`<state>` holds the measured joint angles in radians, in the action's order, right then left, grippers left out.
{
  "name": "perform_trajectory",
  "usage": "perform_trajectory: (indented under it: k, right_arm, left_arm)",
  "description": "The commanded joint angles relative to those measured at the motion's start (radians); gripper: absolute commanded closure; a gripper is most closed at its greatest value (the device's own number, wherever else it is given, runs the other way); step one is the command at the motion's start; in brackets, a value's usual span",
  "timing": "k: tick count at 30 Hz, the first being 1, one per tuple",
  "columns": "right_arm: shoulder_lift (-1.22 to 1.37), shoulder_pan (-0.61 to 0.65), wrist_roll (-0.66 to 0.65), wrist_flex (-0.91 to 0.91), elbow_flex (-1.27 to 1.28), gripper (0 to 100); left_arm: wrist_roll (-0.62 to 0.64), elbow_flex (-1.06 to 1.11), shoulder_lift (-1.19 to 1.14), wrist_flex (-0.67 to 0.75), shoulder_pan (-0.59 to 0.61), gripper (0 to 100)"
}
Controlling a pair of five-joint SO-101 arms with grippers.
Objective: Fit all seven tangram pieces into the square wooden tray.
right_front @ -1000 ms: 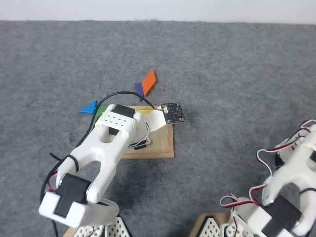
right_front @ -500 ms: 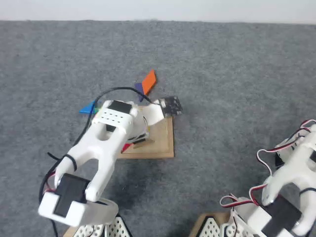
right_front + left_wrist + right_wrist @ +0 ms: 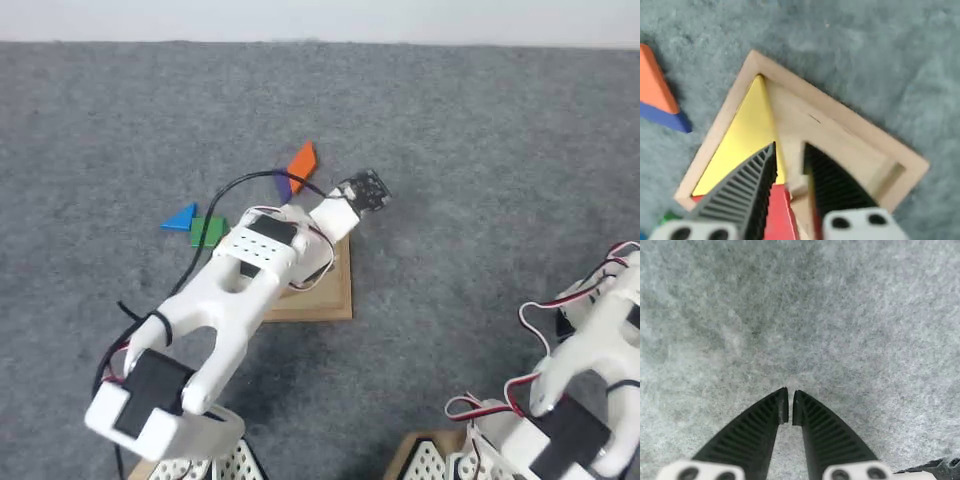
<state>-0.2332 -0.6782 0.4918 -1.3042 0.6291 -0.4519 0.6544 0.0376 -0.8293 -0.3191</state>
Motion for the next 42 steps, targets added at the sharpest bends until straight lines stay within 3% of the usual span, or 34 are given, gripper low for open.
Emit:
perform_trajectory:
  k: [1, 4, 7, 12, 18, 27, 36, 42]
  right_arm:
    - [-0.054, 0.018, -0.012, -0.002, -0.046, 96.8]
    - [-0.054, 0.018, -0.012, -0.002, -0.046, 96.8]
    - [-0.056, 0.015, -0.032, -0.002, -0.046, 96.8]
    - [-0.053, 0.015, -0.035, -0.002, -0.046, 96.8]
    - [-0.051, 0.016, -0.035, -0.002, -0.046, 96.8]
    - [-0.051, 0.018, -0.038, -0.002, -0.046, 96.8]
    - [-0.051, 0.016, -0.038, -0.002, -0.046, 96.8]
    - [-0.051, 0.016, -0.038, -0.002, -0.046, 96.8]
  left_arm:
    - [0.097, -0.007, -0.012, 0.035, 0.018, 99]
    - [0.176, -0.047, -0.072, 0.023, 0.021, 99]
    - [0.241, -0.163, -0.16, -0.101, 0.048, 99]
    - [0.212, -0.3, -0.29, -0.262, 0.054, 99]
    - [0.163, -0.245, -0.227, -0.262, 0.048, 99]
    - [0.181, 0.008, 0.028, -0.078, -0.006, 99]
    - [0.181, -0.012, -0.052, -0.094, -0.035, 99]
    - [0.181, -0.157, -0.193, -0.247, -0.031, 99]
